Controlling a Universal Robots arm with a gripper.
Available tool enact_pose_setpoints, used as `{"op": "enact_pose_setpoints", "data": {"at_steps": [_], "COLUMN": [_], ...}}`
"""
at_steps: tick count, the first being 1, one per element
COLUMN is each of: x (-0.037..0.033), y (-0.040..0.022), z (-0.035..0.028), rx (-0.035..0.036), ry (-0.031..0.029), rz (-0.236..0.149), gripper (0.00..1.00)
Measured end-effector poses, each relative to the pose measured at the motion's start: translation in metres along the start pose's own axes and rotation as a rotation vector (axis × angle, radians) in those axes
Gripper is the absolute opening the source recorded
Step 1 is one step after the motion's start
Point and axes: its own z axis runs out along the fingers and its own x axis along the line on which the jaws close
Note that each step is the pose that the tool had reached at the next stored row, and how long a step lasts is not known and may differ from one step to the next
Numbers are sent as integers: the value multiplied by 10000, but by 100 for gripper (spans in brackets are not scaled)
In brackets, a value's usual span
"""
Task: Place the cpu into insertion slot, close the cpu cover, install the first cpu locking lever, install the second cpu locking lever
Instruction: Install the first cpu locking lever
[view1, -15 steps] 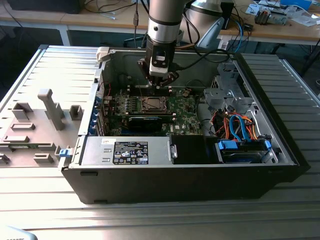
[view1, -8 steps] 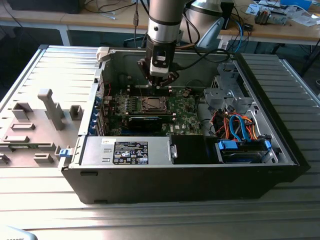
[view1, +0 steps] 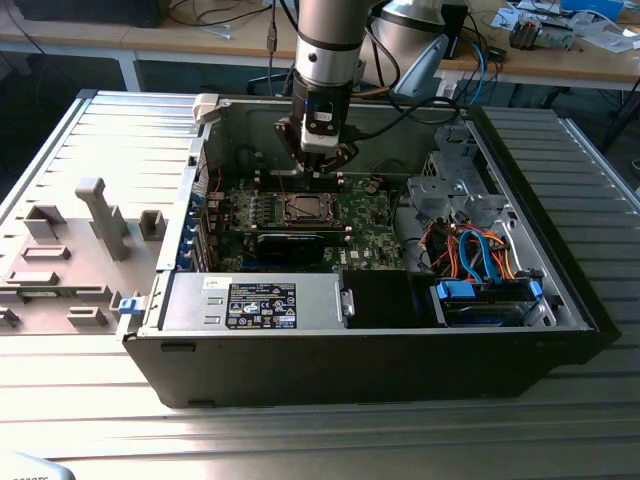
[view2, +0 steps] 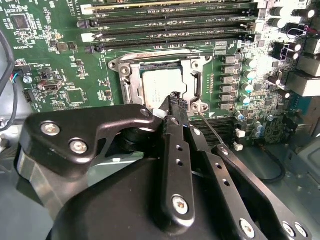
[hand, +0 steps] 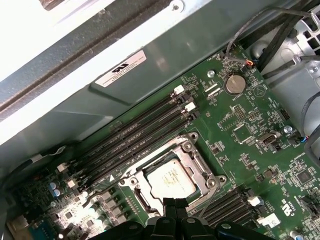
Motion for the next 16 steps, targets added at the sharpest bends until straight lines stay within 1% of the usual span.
{"op": "enact_pose_setpoints", "data": {"at_steps": [4,6,8,16], "x": [0,0,0,0], "y": [0,0,0,0], "z": [0,0,0,0], "rx": [3,20,28,35], "ry": [-4,-20,-27,-34], "rz": [-75,-499,-687,-854], "gripper": [11,11,11,11]}}
